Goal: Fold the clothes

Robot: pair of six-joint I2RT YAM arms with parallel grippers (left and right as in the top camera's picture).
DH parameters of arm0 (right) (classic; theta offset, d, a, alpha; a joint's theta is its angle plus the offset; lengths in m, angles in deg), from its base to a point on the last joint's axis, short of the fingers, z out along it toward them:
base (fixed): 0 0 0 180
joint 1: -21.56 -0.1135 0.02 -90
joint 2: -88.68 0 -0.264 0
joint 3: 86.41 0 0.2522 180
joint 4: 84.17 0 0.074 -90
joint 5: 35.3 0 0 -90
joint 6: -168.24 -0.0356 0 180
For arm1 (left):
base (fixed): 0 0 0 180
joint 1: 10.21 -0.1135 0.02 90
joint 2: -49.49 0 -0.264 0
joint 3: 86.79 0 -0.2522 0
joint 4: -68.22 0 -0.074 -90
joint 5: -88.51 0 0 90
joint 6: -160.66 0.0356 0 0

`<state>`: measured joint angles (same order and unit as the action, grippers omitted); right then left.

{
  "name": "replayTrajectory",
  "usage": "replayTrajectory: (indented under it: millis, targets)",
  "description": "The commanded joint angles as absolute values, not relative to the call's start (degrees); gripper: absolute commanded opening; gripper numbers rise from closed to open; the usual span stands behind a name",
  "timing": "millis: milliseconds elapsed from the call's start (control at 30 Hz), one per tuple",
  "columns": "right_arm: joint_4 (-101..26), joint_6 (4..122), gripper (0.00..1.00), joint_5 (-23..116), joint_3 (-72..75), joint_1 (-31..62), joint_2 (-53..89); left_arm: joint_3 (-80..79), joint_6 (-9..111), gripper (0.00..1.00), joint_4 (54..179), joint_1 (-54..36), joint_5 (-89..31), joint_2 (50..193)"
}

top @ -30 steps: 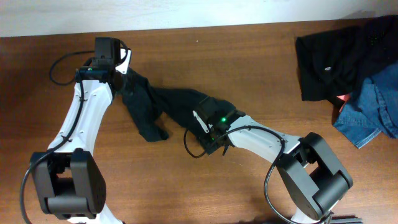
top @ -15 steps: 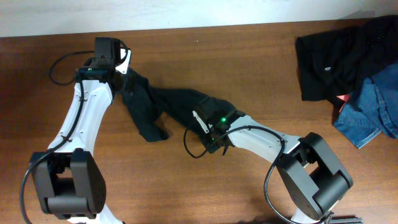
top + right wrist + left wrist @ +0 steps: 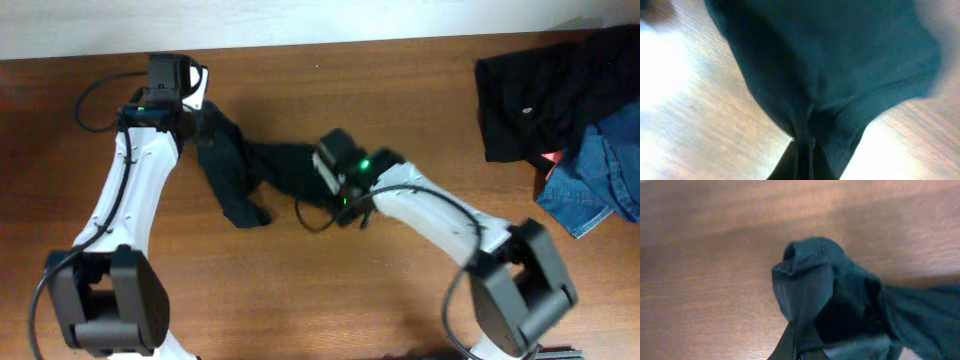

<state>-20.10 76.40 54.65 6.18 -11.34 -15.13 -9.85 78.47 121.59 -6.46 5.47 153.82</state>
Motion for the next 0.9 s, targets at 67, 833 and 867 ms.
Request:
replayTrajectory:
  millis: [67,833,867]
  targets:
    - [-15.0,76.3,0.04,55.4,14.6,-7.4,-9.5,-12.6,78.0,0.01,121.5,-6.5,3.8,146.3]
    - [-17.8,81.4,0.46,48.5,6.2,-7.8,-11.2,-12.6,78.0,0.01,126.5,-6.5,3.8,142.5]
    - [-19.9,81.5,0.48,48.9,4.7,-8.1,-11.9,-12.6,78.0,0.01,126.6,-6.5,3.8,142.5]
